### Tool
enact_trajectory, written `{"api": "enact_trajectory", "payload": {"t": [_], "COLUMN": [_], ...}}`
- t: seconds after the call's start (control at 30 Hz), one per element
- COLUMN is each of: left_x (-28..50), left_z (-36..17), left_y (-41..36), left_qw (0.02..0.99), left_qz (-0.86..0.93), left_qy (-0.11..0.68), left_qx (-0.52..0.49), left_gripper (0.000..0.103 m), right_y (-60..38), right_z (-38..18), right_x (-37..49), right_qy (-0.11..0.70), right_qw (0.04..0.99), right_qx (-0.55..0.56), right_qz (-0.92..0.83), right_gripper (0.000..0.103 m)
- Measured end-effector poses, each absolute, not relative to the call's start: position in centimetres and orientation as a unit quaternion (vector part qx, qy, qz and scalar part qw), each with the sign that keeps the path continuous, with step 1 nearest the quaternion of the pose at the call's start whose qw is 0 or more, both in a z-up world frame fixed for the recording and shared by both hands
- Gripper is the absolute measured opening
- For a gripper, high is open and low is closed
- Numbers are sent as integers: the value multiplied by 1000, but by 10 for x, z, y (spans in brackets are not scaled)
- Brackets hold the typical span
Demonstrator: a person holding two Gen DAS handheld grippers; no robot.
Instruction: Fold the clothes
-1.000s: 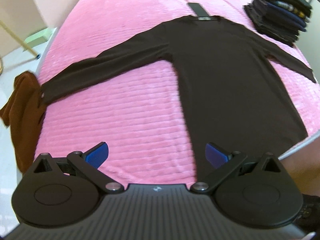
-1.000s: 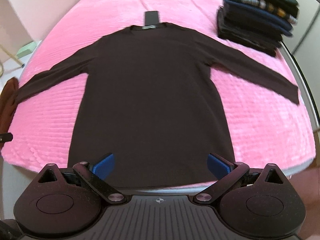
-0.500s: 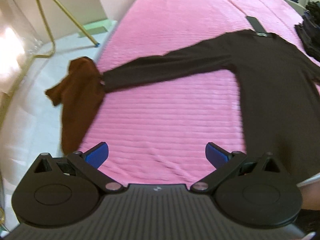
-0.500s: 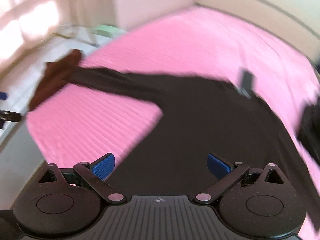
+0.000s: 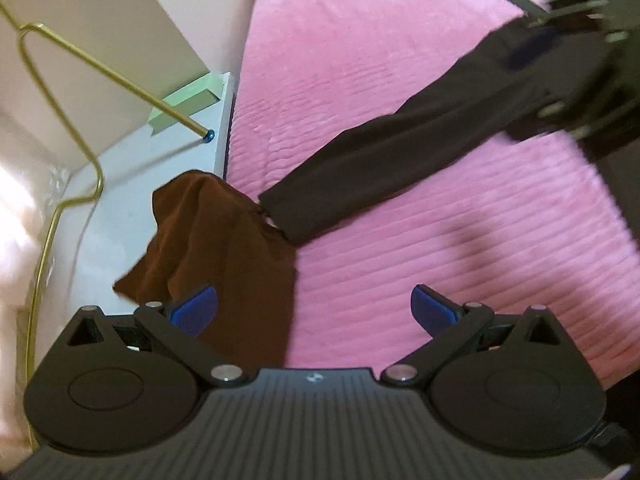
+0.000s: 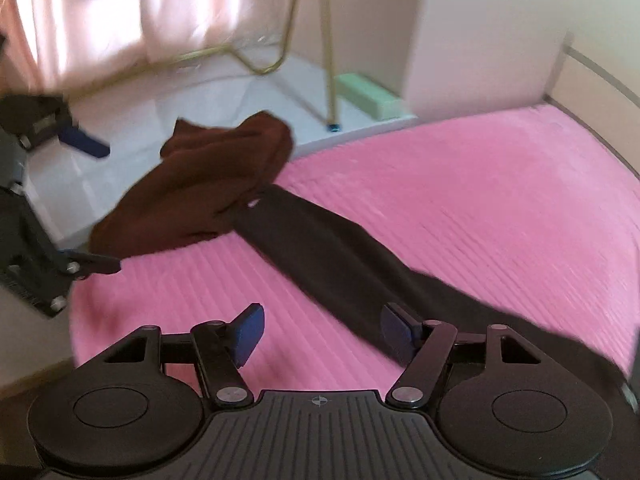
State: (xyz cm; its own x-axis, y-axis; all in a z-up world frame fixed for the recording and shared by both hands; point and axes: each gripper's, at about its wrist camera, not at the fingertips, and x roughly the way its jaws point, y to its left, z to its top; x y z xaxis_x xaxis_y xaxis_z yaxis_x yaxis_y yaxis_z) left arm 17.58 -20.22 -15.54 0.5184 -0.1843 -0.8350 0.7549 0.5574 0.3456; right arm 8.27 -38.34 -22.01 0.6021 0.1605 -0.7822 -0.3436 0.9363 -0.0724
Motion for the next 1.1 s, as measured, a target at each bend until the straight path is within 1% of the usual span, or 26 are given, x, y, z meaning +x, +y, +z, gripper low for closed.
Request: {"api": "enact_trajectory", "payload": {"t": [0.03, 0.07, 0.1, 0.3, 0.47, 0.5, 0.53, 0.57, 0.63, 0.67, 0.77, 0.87, 1.0, 1.1], "left_x": [186, 196, 205, 238, 244, 244, 245, 245, 244, 243, 240, 238, 231, 216], "left_z": [-162, -169, -176, -206, -223, -226, -228, -230, -232, -232, -229, -224, -213, -200], "left_y": [-197, -192, -187, -166, -157, -157, -156, -156, -157, -159, -166, -177, -204, -237], "left_qw": [792, 792, 792, 796, 790, 789, 787, 786, 783, 782, 781, 782, 780, 778], "left_qz": [-297, -298, -298, -286, -282, -281, -280, -279, -281, -283, -290, -300, -320, -349], "left_qy": [399, 406, 414, 447, 467, 471, 475, 479, 484, 485, 479, 472, 458, 436], "left_qx": [355, 345, 335, 293, 280, 278, 276, 274, 270, 270, 275, 275, 279, 288], "left_gripper": [102, 102, 102, 102, 101, 101, 101, 101, 101, 101, 101, 101, 101, 101], "right_y": [-369, -358, -346, -292, -280, -279, -280, -281, -285, -287, -303, -338, -422, -513], "right_z": [-237, -253, -269, -350, -381, -384, -386, -387, -385, -383, -363, -332, -279, -234], "right_x": [100, 114, 128, 185, 205, 208, 211, 214, 219, 221, 220, 221, 208, 163], "right_qy": [420, 418, 418, 415, 409, 408, 409, 410, 412, 414, 401, 388, 340, 280], "right_qw": [886, 883, 878, 844, 835, 836, 837, 839, 843, 845, 866, 896, 935, 955], "right_qx": [-124, -139, -154, -254, -278, -276, -271, -265, -250, -242, -200, -112, 25, 94], "right_qz": [152, 163, 176, 225, 240, 241, 242, 241, 238, 236, 222, 185, 99, -1], "right_gripper": [65, 52, 43, 42, 42, 38, 30, 15, 7, 0, 0, 0, 0, 0]}}
